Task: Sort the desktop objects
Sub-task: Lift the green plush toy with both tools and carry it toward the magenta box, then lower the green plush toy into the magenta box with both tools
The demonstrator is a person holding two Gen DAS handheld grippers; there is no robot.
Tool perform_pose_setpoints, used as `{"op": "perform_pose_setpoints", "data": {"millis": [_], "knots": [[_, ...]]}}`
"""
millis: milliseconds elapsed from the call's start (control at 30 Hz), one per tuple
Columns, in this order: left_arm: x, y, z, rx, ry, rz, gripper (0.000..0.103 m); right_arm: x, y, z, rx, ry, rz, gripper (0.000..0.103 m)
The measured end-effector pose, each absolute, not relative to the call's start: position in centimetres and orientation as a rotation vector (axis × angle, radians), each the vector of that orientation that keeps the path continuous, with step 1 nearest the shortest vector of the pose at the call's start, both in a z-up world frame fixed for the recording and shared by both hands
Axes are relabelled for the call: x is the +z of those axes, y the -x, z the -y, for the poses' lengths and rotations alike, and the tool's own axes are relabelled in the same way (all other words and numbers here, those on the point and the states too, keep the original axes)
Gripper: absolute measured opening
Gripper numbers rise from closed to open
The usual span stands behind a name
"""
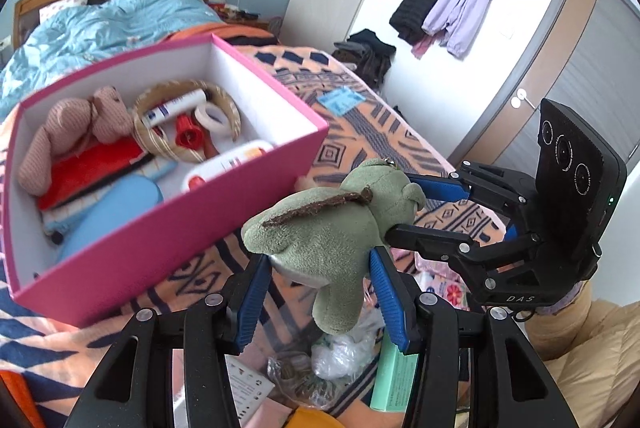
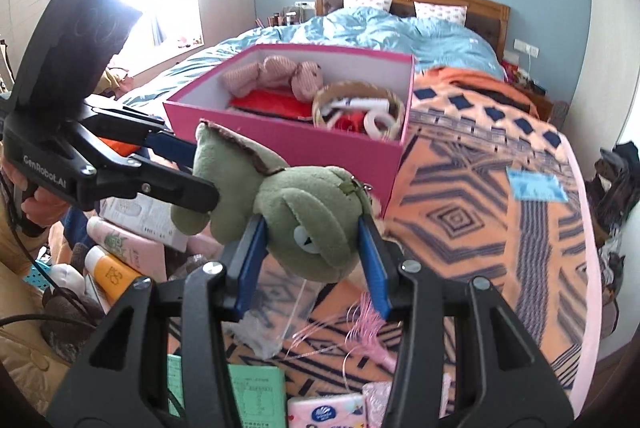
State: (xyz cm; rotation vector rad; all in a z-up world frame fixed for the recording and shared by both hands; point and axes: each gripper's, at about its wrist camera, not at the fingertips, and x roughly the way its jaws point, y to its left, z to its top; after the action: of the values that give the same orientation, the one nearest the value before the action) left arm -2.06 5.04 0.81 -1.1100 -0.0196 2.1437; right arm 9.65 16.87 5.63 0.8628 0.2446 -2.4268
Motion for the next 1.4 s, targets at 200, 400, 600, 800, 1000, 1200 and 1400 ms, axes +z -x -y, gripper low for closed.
{"op": "perform_pose_setpoints", "data": {"millis": [200,400,600,800,1000,1200,1400], "knots": [[2.0,2.3,-4.5,2.186,1.074,0.019,0.051,6.9,-9.1,-16.3,-2.428,-0.816,-0.265,0.048],[2.7,2.8,-4.0,2.213,1.054,0.022,0.051,7.6,-8.5,-15.9,-2.424,-0.787,-0.277,0.048],[3.5,3.4,-3.7,2.241,1.025,0.029,0.051,8.5,-7.9,-15.5,-2.431,-0.752,-0.293,0.048],[4.4,4.3,-3.4,2.271,0.995,0.031,0.051,9.4,-6.9,-15.3,-2.435,-0.723,-0.297,0.048],[4.9,5.2,-3.3,2.3,0.979,0.014,0.051,10.0,-5.7,-15.2,-2.436,-0.706,-0.294,0.048],[5.0,6.3,-3.1,2.315,0.982,0.026,0.051,10.3,-4.6,-14.9,-2.44,-0.699,-0.305,0.048],[5.2,6.9,-2.9,2.327,0.979,0.034,0.051,10.5,-3.9,-14.6,-2.44,-0.693,-0.311,0.048]]}}
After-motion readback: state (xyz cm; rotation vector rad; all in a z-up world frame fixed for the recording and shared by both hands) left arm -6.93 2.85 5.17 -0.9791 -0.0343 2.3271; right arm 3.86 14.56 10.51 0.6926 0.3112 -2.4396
